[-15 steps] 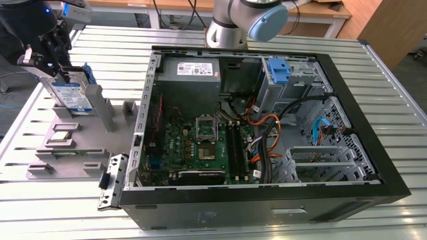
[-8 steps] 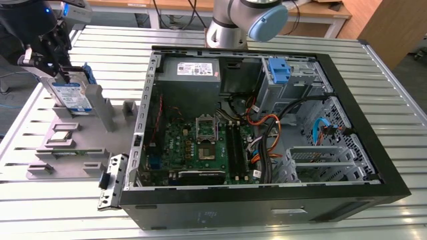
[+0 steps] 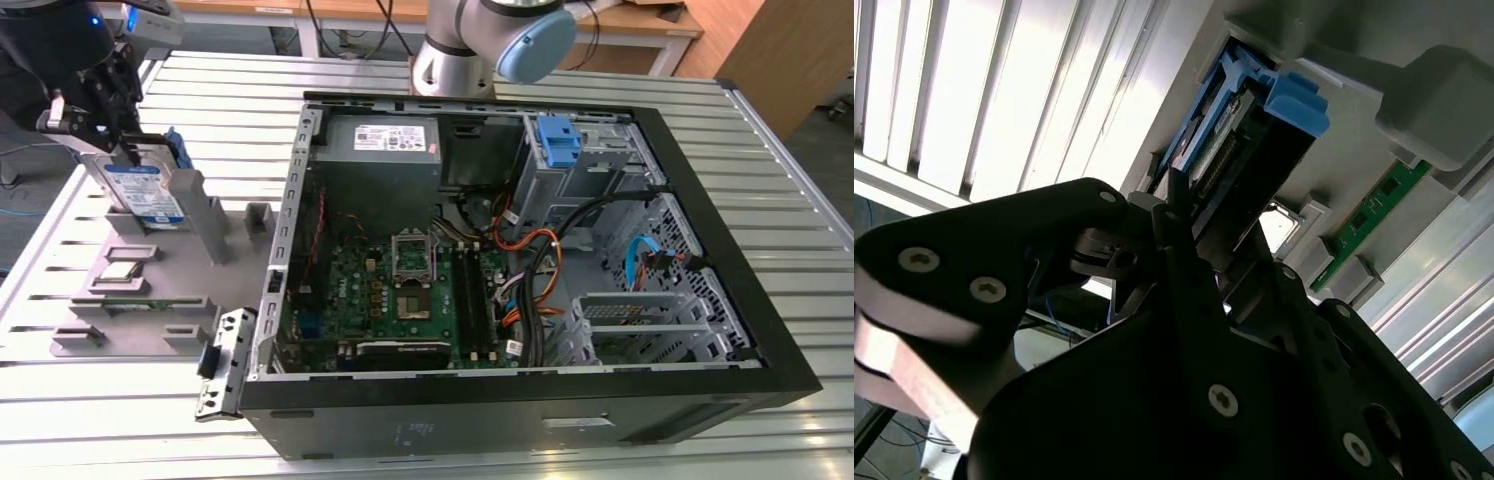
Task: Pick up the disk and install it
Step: 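Pick up the disk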
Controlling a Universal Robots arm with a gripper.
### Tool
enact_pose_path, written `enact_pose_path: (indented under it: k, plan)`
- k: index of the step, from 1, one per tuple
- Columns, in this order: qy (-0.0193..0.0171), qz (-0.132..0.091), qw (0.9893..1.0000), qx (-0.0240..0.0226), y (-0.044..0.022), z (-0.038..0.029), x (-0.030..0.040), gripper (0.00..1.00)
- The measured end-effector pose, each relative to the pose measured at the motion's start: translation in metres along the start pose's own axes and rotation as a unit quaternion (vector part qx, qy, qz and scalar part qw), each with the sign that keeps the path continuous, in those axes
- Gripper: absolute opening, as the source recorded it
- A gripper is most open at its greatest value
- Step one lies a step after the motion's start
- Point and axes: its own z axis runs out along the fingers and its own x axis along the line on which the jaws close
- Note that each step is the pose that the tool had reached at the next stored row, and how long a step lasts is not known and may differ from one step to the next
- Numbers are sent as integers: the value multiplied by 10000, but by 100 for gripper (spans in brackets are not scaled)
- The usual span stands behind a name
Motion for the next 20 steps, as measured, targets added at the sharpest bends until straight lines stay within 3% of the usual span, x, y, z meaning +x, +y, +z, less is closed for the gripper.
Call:
enact_pose_path:
  k: [12, 16, 20]
  plan:
    - [0, -10, 10000, -1, 0, 0, 0, 35]
    - [0, -10, 10000, 0, 1, -62, -4, 35]
    - [0, -10, 10000, 0, 2, -69, -4, 35]
